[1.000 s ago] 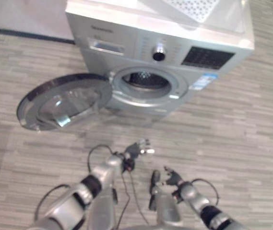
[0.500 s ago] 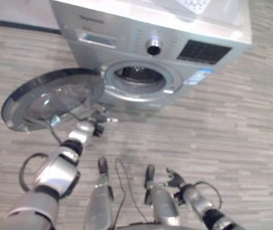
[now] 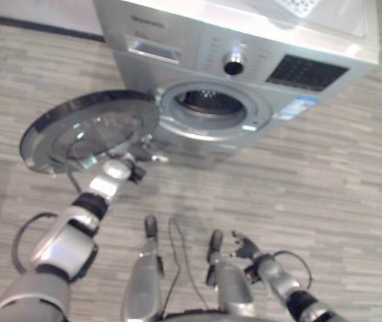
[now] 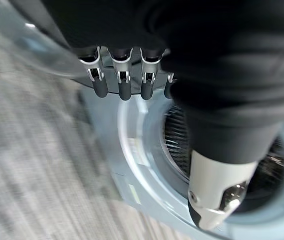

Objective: Grab the laundry basket,head to the washer,open it,put in the laundry and shut it.

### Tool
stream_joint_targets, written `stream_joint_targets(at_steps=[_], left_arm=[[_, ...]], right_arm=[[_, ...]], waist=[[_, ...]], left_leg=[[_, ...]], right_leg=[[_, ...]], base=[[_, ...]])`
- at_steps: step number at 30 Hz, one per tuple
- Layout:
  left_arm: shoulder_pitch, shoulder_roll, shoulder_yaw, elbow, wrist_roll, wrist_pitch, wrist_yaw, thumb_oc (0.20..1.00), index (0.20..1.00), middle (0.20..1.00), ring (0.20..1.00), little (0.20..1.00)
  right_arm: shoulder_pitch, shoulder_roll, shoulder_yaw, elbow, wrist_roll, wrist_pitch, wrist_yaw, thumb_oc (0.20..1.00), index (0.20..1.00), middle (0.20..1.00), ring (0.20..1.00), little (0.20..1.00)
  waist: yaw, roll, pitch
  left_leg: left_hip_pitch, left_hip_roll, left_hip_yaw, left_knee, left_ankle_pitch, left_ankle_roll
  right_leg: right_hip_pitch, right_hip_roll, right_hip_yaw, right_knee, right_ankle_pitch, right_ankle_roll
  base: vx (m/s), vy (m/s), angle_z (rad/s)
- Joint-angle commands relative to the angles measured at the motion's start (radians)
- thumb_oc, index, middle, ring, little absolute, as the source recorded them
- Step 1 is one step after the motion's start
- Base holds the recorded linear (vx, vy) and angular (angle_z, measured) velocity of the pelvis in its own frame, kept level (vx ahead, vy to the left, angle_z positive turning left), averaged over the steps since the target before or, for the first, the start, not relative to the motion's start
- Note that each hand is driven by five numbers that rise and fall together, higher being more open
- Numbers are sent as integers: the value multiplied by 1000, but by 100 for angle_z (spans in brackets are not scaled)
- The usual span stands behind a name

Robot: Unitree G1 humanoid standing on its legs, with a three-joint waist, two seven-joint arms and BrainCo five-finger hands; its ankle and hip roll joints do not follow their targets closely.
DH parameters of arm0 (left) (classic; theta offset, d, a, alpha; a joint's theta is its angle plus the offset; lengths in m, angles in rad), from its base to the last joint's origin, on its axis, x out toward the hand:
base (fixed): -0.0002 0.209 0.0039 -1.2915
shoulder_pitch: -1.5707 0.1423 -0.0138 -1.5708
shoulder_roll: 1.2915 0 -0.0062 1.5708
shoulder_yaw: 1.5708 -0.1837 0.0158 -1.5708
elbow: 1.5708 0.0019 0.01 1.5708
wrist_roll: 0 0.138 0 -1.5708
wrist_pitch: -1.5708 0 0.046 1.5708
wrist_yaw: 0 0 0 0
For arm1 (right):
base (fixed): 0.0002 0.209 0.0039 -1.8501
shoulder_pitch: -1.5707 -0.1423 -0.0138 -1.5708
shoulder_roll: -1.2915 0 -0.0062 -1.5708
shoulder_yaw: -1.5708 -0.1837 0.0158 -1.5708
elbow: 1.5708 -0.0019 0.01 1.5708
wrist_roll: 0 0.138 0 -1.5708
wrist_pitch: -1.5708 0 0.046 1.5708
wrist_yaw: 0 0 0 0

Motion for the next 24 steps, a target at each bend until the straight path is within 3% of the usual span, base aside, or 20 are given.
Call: stream_joint_targets(at_steps=[1,7,8,12,15,19,24], left_arm=[[-31,-6,7,9,-42,-41,7,1000,1000,1000,1000,1000],[37,37,40,-60,-62,-42,15,1000,1000,1000,1000,1000],[112,68,80,-129,-85,-40,20,1000,1000,1000,1000,1000],[220,115,127,-221,-100,-38,17,1000,1000,1000,1000,1000],[373,163,204,-330,-97,-29,-3,1000,1000,1000,1000,1000],[454,151,272,-346,-63,-15,-13,1000,1000,1000,1000,1000],[487,84,318,-290,-35,-10,-4,1000,1000,1000,1000,1000]], right_arm=[[23,-56,-48,-29,-14,4,7,1000,1000,1000,1000,1000],[57,-74,-117,-119,18,2,6,1000,1000,1000,1000,1000],[76,-74,-185,-196,64,-3,-4,1000,1000,1000,1000,1000],[100,-63,-294,-250,146,-19,-26,1000,1000,1000,1000,1000],[156,-61,-439,-289,176,-22,-57,1000,1000,1000,1000,1000],[188,-56,-553,-316,181,-24,-90,1000,1000,1000,1000,1000],[207,-40,-644,-352,189,-41,-140,1000,1000,1000,1000,1000]], waist=[[12,42,-39],[11,30,-65],[6,24,-81],[-2,23,-107],[-22,24,-153],[-50,34,-201],[-84,65,-230]], left_leg=[[21,76,17,73,-118,-20],[18,82,13,127,-155,-14],[17,80,23,155,-163,6],[46,78,43,184,-200,23],[99,55,71,198,-247,51],[152,18,94,184,-279,80],[207,-19,85,152,-297,117]], right_leg=[[-89,-50,35,152,-68,35],[-71,-54,42,158,-69,39],[-68,-62,50,165,-51,38],[-44,-73,71,170,-29,52],[-15,-95,108,168,41,82],[-4,-120,145,189,114,106],[-40,-111,227,327,151,94]], base=[[22,23,-4],[34,42,-5],[23,104,-4],[106,169,-23],[125,206,-53],[92,203,-15],[70,232,-16]])
